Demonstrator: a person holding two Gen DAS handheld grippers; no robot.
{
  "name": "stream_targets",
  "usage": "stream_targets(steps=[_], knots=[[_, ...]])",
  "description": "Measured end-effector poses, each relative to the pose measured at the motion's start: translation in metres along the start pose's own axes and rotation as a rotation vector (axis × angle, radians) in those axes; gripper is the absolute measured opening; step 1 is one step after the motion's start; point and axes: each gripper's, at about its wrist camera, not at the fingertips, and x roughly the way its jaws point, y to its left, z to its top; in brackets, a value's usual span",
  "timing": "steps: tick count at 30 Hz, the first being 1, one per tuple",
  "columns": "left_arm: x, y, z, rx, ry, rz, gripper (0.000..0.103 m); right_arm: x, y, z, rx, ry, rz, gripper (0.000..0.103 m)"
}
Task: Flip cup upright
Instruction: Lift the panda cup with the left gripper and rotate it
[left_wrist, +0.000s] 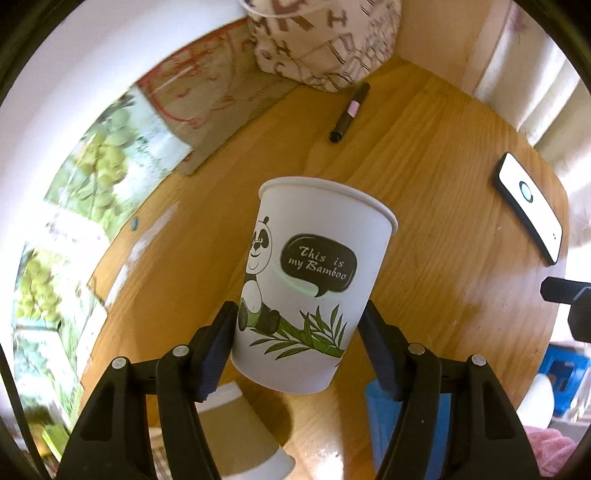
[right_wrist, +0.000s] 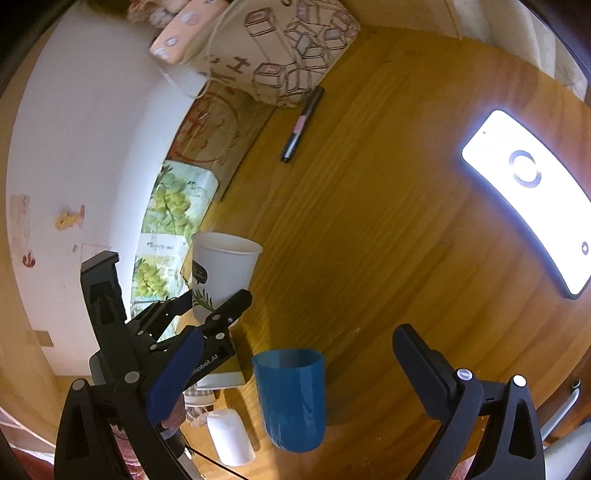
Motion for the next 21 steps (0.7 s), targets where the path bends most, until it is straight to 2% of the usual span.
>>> stream_targets(steps=[10,21], knots=[[-0.050,0.005,-0.046,-0.172,-0.068,0.011,0.069,-0.014,0.025,-0.027,-0.090,-0.016,0.035,0.103],[-0.092,0.014,-0.135,-0.415,-0.118,-0.040,0.069,-0.028,0.049,-0.081,-0.187,-0.012,0.064,0.103]])
